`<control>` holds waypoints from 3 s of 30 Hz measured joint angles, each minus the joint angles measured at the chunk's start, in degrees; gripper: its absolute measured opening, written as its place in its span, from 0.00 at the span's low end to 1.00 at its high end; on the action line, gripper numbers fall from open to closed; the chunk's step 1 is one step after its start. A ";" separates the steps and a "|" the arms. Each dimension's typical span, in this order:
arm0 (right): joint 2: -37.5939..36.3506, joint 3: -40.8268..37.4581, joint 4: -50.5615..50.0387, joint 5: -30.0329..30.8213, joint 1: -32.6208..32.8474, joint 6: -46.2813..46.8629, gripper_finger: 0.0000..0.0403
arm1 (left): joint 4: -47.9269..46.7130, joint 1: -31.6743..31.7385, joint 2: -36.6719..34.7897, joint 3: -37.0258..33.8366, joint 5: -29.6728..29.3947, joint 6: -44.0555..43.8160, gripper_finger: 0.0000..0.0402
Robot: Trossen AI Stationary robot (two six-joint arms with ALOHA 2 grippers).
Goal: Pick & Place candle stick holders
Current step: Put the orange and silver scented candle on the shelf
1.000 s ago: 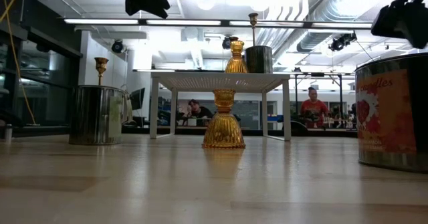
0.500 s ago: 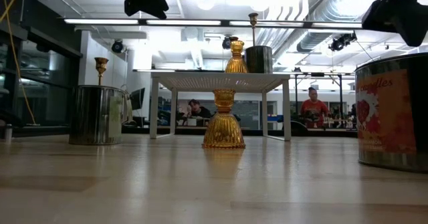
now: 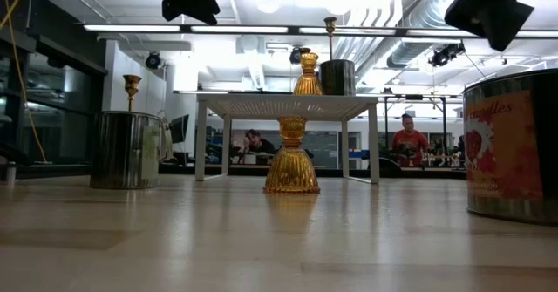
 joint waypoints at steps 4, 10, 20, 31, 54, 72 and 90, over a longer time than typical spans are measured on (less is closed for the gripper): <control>1.16 0.00 -0.11 1.30 0.00 -0.32 0.70 | 0.00 0.00 0.00 0.00 -0.01 -0.01 0.34; 3.78 -0.02 -0.08 0.28 0.13 -1.22 0.72 | 0.04 0.00 0.00 0.00 -0.03 -0.01 0.34; 5.99 -0.02 0.63 1.81 1.42 2.32 0.98 | 0.07 -0.01 0.00 0.00 -0.05 -0.01 0.34; 13.12 3.46 0.65 0.27 3.02 8.03 0.99 | 0.09 0.00 0.00 0.00 -0.05 -0.02 0.34; 24.05 8.50 1.51 1.41 3.39 4.51 0.98 | 0.12 0.00 0.00 0.02 -0.03 -0.01 0.34; 25.09 8.50 1.81 2.28 3.39 2.34 0.87 | 0.13 0.00 0.00 0.02 0.08 -0.02 0.34; 16.26 14.73 -9.25 -2.71 -2.76 -10.35 0.87 | 0.95 0.00 0.00 0.04 -2.82 13.86 0.34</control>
